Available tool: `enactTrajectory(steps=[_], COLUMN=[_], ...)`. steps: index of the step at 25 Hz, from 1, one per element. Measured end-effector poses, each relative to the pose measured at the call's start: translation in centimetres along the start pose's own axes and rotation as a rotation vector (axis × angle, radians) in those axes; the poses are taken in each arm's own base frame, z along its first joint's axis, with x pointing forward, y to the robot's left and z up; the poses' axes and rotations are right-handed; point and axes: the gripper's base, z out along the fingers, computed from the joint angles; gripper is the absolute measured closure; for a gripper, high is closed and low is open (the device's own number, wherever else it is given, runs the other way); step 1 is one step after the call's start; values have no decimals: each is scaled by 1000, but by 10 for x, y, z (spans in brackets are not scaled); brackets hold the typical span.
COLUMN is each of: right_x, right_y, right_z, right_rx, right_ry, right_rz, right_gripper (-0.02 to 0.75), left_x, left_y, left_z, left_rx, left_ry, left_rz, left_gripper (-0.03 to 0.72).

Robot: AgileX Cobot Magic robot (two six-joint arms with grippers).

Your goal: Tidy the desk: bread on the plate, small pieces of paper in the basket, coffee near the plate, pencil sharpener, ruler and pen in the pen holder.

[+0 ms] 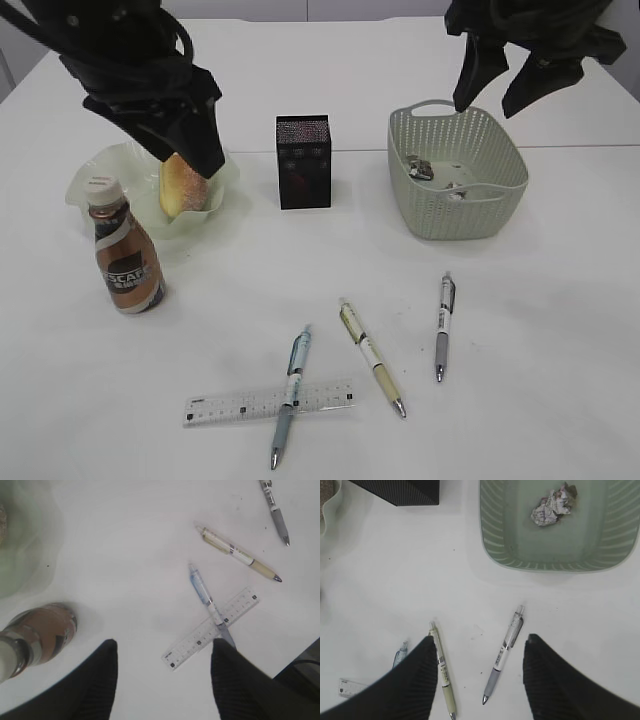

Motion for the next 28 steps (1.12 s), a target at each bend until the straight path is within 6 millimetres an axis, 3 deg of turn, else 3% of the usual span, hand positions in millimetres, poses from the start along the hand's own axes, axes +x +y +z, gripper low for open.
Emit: enactTrajectory(steps=[9, 18, 25, 28], right_x=[0, 0, 0, 0], right_y=[-1, -1, -2, -2], right_z=[0, 0, 0, 0], right_rx=[11, 13, 25, 27], right_ry=[-1, -1, -2, -2], right_rz=[-2, -3, -7, -7], right_gripper=[334, 334, 334, 334], left_x=[3, 42, 72, 75], left_y=[-39, -55, -76, -77], left_z=[9, 54, 66, 68], left_rx=[10, 41, 80, 84], left_ry=[30, 232, 321, 330], left_rz=[185, 307, 474, 492], left_gripper=[254, 254, 279, 296])
